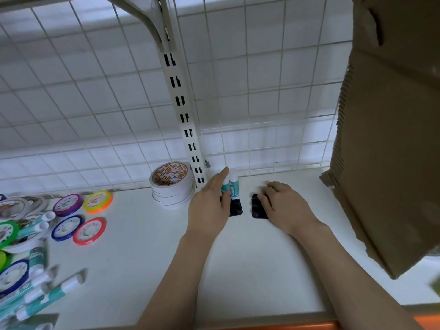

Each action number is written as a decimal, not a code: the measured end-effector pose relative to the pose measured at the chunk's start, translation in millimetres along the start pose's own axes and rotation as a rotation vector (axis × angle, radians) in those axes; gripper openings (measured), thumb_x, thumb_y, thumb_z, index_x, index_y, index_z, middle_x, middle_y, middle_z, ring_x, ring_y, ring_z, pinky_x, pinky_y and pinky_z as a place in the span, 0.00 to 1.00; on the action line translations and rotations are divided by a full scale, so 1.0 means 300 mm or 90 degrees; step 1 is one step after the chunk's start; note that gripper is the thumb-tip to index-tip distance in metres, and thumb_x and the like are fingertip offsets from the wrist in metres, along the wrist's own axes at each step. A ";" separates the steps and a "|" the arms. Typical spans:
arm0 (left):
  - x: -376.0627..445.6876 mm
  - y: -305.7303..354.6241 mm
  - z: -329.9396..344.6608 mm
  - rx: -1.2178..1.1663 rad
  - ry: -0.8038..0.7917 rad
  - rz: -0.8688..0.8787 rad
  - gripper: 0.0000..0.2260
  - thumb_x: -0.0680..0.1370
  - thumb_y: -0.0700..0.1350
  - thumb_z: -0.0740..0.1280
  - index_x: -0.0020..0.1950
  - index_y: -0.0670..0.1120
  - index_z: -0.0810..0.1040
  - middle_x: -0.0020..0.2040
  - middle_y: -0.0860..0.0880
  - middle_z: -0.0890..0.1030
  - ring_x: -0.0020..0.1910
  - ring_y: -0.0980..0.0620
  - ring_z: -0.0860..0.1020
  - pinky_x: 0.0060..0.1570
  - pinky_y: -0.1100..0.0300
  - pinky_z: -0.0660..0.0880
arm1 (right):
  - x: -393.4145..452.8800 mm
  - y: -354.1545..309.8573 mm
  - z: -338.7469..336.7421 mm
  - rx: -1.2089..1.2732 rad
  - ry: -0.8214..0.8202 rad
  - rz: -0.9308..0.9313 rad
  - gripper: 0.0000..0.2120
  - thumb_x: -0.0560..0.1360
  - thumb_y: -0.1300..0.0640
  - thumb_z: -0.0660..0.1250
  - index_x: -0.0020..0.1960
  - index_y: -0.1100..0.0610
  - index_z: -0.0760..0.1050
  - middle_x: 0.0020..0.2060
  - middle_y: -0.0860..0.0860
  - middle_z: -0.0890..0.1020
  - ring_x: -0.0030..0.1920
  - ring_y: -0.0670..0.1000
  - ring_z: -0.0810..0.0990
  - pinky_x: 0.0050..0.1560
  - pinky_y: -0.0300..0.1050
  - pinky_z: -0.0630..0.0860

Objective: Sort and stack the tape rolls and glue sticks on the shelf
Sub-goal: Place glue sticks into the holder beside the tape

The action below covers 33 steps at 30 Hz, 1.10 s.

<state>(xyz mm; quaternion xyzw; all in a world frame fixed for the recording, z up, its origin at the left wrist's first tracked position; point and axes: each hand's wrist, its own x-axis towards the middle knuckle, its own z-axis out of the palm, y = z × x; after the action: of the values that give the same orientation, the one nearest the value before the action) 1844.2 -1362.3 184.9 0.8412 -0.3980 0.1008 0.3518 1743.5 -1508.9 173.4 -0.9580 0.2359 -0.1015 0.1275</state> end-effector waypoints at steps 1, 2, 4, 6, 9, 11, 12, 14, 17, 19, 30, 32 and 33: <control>-0.008 0.005 0.004 -0.001 0.001 0.000 0.24 0.78 0.39 0.61 0.73 0.51 0.63 0.63 0.47 0.76 0.49 0.44 0.78 0.46 0.52 0.76 | -0.001 -0.001 -0.001 -0.003 0.001 -0.001 0.19 0.82 0.49 0.49 0.65 0.55 0.71 0.69 0.50 0.68 0.69 0.51 0.64 0.63 0.40 0.62; -0.011 0.005 0.007 0.001 0.001 0.005 0.24 0.78 0.38 0.61 0.74 0.50 0.63 0.63 0.47 0.76 0.47 0.44 0.78 0.45 0.51 0.76 | -0.001 -0.001 0.000 -0.008 0.001 -0.003 0.19 0.82 0.49 0.49 0.65 0.55 0.71 0.69 0.50 0.68 0.69 0.51 0.65 0.63 0.40 0.62; -0.002 -0.001 0.004 0.016 -0.008 0.015 0.25 0.78 0.38 0.61 0.74 0.50 0.61 0.61 0.46 0.77 0.47 0.45 0.78 0.44 0.51 0.76 | 0.002 0.000 0.003 -0.015 0.003 -0.002 0.19 0.82 0.49 0.49 0.64 0.56 0.71 0.68 0.51 0.69 0.68 0.52 0.66 0.62 0.41 0.63; 0.015 -0.014 -0.007 0.029 -0.037 0.025 0.26 0.79 0.40 0.60 0.75 0.51 0.57 0.58 0.45 0.78 0.49 0.45 0.78 0.47 0.50 0.76 | 0.006 -0.001 0.007 -0.024 0.008 -0.001 0.19 0.82 0.49 0.49 0.62 0.56 0.72 0.65 0.51 0.71 0.65 0.53 0.68 0.60 0.41 0.65; 0.016 -0.023 -0.030 0.044 -0.081 0.050 0.33 0.78 0.41 0.62 0.73 0.56 0.43 0.54 0.42 0.78 0.51 0.45 0.76 0.50 0.51 0.74 | 0.015 -0.004 0.008 -0.023 0.011 0.000 0.18 0.82 0.49 0.50 0.59 0.57 0.73 0.61 0.52 0.73 0.62 0.54 0.70 0.57 0.42 0.66; 0.003 -0.027 -0.044 0.029 -0.087 0.035 0.36 0.78 0.41 0.63 0.72 0.56 0.39 0.56 0.41 0.77 0.53 0.44 0.76 0.53 0.52 0.72 | 0.016 -0.006 0.007 -0.016 0.014 0.000 0.18 0.81 0.49 0.50 0.58 0.58 0.74 0.59 0.52 0.74 0.61 0.53 0.71 0.56 0.43 0.66; -0.006 -0.030 -0.051 0.027 -0.088 0.014 0.36 0.77 0.42 0.64 0.74 0.53 0.40 0.58 0.42 0.76 0.53 0.44 0.76 0.54 0.53 0.72 | 0.015 -0.008 0.007 -0.016 0.017 -0.005 0.18 0.82 0.48 0.50 0.57 0.58 0.74 0.58 0.52 0.75 0.60 0.53 0.71 0.55 0.42 0.66; -0.034 -0.037 -0.062 0.057 -0.098 -0.011 0.30 0.78 0.44 0.63 0.76 0.46 0.54 0.60 0.44 0.74 0.53 0.43 0.75 0.55 0.53 0.70 | 0.012 -0.014 0.008 -0.014 0.032 -0.022 0.19 0.82 0.49 0.50 0.57 0.58 0.74 0.57 0.51 0.75 0.59 0.53 0.71 0.55 0.42 0.65; -0.092 -0.033 -0.072 0.185 -0.149 0.008 0.19 0.79 0.47 0.60 0.70 0.47 0.66 0.62 0.48 0.73 0.60 0.46 0.72 0.57 0.56 0.68 | 0.005 -0.031 0.006 0.013 0.067 -0.046 0.18 0.82 0.51 0.51 0.60 0.58 0.74 0.58 0.51 0.76 0.60 0.53 0.71 0.58 0.42 0.66; -0.128 -0.029 -0.066 0.232 -0.174 0.004 0.20 0.80 0.49 0.57 0.71 0.48 0.64 0.68 0.50 0.69 0.66 0.49 0.67 0.61 0.58 0.64 | -0.005 -0.047 0.006 0.013 0.082 -0.064 0.17 0.81 0.52 0.52 0.61 0.58 0.74 0.58 0.51 0.76 0.60 0.53 0.72 0.58 0.42 0.66; -0.203 -0.059 -0.142 0.263 -0.197 -0.013 0.22 0.81 0.53 0.53 0.74 0.47 0.61 0.73 0.49 0.63 0.72 0.51 0.60 0.68 0.59 0.55 | -0.090 -0.145 -0.019 0.000 0.100 -0.117 0.15 0.79 0.56 0.57 0.61 0.61 0.74 0.57 0.53 0.77 0.60 0.54 0.73 0.56 0.43 0.68; -0.222 -0.082 -0.184 0.278 -0.203 -0.025 0.21 0.81 0.53 0.53 0.74 0.49 0.61 0.73 0.51 0.62 0.73 0.52 0.58 0.69 0.60 0.53 | -0.117 -0.188 0.000 0.010 0.109 -0.121 0.13 0.77 0.58 0.61 0.58 0.63 0.76 0.53 0.56 0.79 0.55 0.57 0.76 0.55 0.46 0.71; -0.235 -0.095 -0.209 0.281 -0.203 -0.031 0.21 0.81 0.53 0.53 0.74 0.50 0.61 0.73 0.51 0.62 0.73 0.53 0.57 0.69 0.60 0.52 | -0.127 -0.211 0.012 0.018 0.117 -0.124 0.12 0.75 0.60 0.64 0.56 0.64 0.78 0.50 0.58 0.80 0.52 0.59 0.78 0.54 0.47 0.73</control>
<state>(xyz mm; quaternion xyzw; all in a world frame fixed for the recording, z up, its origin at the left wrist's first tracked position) 1825.7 -1265.7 184.5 0.9122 -0.3962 0.0432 0.0953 1738.4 -1435.9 183.5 -0.9611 0.1514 -0.2042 0.1083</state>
